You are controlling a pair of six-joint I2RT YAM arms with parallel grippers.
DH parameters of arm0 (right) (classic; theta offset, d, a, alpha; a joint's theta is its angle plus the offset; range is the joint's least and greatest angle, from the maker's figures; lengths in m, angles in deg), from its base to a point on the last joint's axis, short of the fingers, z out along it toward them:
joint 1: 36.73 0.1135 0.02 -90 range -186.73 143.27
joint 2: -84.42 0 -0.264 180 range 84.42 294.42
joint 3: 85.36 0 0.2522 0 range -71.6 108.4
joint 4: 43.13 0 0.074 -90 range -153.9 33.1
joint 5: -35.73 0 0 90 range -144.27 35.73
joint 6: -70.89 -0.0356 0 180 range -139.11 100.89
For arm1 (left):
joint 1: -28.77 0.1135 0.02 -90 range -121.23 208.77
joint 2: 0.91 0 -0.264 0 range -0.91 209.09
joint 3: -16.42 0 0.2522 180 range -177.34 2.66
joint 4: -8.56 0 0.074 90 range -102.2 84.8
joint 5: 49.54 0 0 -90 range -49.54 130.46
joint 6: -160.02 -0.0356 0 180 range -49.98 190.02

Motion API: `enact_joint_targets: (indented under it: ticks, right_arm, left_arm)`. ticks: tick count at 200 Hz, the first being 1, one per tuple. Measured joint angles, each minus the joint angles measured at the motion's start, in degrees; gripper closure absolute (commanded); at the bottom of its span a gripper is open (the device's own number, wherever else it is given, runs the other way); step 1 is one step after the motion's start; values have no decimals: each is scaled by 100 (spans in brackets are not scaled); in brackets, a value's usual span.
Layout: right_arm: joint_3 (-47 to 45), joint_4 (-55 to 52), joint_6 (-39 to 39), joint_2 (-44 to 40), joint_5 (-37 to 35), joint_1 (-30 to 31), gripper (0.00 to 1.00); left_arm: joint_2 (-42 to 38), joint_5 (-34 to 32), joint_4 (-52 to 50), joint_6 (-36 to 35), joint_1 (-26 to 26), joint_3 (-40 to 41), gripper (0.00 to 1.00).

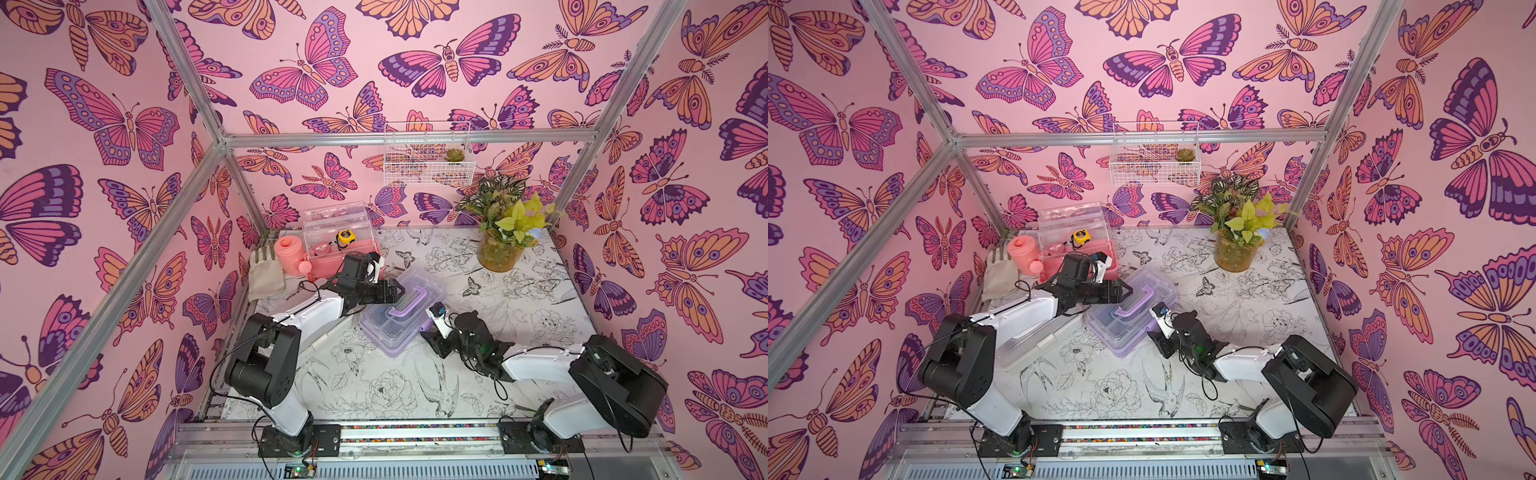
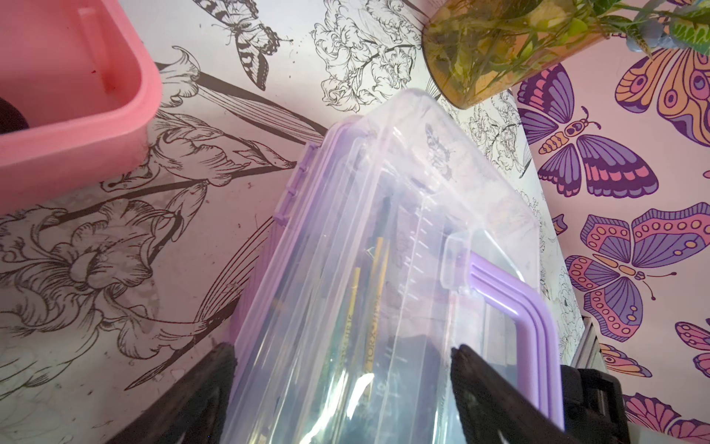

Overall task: Close toolboxes
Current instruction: Fasten the toolbox latch on the toolbox.

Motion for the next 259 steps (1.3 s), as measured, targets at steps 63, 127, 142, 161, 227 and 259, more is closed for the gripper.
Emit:
enact_joint_targets:
  ticks: [63, 127, 142, 161, 227, 259]
  right_arm:
    - [870, -1729, 17, 2, 20, -7, 75]
    - [1746, -3171, 85, 164, 22, -11, 75]
    - [1974, -3515, 122, 247, 26, -11, 75]
    - [2282, -3849, 155, 417, 42, -11, 75]
    - [2968, -4468, 291, 1045, 55, -17, 76]
    - [3018, -4494, 330, 1108, 52, -17, 77]
  left_arm:
    - [0, -13, 0, -15, -4, -2, 11]
    - [0, -17, 11, -109, -20, 0, 11]
    - [0, -17, 28, -127, -39, 2, 11]
    - [0, -66, 70, -164, -42, 7, 11]
    - [0, -181, 221, -243, -31, 44, 11]
    - [0, -179, 240, -240, -31, 50, 11]
